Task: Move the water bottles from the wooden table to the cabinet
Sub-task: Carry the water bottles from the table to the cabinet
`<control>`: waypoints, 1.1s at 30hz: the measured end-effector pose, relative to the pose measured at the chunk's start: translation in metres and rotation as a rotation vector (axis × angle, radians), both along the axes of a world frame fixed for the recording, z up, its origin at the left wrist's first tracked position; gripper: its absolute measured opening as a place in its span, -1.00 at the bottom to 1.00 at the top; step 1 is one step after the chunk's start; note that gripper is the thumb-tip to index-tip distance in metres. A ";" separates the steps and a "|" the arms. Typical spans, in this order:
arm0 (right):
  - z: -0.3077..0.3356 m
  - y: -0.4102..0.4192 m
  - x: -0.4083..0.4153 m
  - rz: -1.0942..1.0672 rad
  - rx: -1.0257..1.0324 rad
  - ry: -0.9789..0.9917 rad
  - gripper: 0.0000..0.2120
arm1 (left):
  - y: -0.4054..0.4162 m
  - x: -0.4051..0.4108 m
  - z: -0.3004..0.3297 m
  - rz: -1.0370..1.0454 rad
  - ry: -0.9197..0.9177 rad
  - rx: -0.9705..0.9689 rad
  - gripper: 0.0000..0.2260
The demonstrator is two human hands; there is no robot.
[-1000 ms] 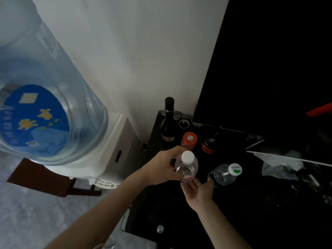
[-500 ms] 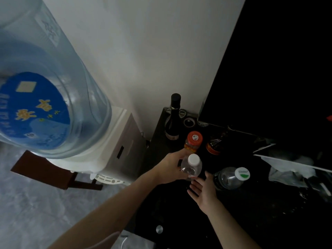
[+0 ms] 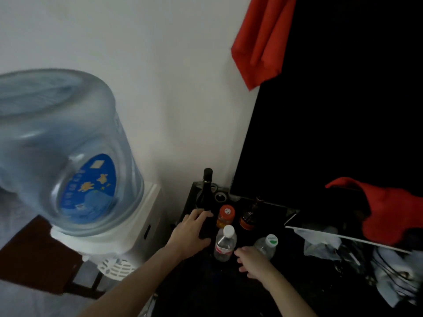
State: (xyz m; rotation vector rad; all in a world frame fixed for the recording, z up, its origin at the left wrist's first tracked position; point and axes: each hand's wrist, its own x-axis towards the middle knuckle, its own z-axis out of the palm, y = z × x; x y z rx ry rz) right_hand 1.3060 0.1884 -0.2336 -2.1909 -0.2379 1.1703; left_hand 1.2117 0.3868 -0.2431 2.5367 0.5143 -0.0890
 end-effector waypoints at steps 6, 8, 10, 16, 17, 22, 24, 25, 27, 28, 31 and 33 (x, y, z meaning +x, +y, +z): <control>0.053 0.027 -0.018 0.517 0.082 -0.515 -0.74 | -0.002 -0.053 0.044 0.211 -0.102 0.303 -0.50; 0.066 0.037 -0.027 0.617 0.160 -0.685 -0.70 | -0.009 -0.078 0.054 0.314 -0.072 0.368 -0.44; 0.073 0.046 -0.038 0.697 0.228 -0.827 -0.66 | -0.019 -0.106 0.062 0.421 -0.028 0.432 -0.37; 0.078 0.067 -0.106 0.983 0.307 -0.913 -0.53 | -0.063 -0.207 0.072 0.694 0.169 0.467 -0.25; 0.079 0.070 -0.125 1.022 0.327 -0.918 -0.53 | -0.072 -0.224 0.076 0.737 0.169 0.462 -0.24; 0.086 0.080 -0.217 1.231 0.440 -0.917 -0.44 | -0.109 -0.315 0.095 0.965 0.195 0.504 -0.15; 0.089 0.081 -0.252 1.312 0.462 -0.918 -0.39 | -0.125 -0.354 0.099 1.055 0.221 0.489 -0.12; 0.092 0.081 -0.270 1.350 0.465 -0.919 -0.37 | -0.133 -0.373 0.099 1.097 0.241 0.482 -0.13; 0.097 0.080 -0.303 1.421 0.480 -0.919 -0.34 | -0.150 -0.409 0.098 1.169 0.278 0.474 -0.18; 0.100 0.078 -0.323 1.459 0.497 -0.922 -0.33 | -0.161 -0.430 0.097 1.211 0.289 0.462 -0.19; 0.108 0.066 -0.388 1.577 0.549 -0.911 -0.31 | -0.198 -0.489 0.097 1.339 0.315 0.414 -0.19; 0.114 0.052 -0.436 1.658 0.582 -0.926 -0.30 | -0.228 -0.531 0.099 1.415 0.340 0.399 -0.18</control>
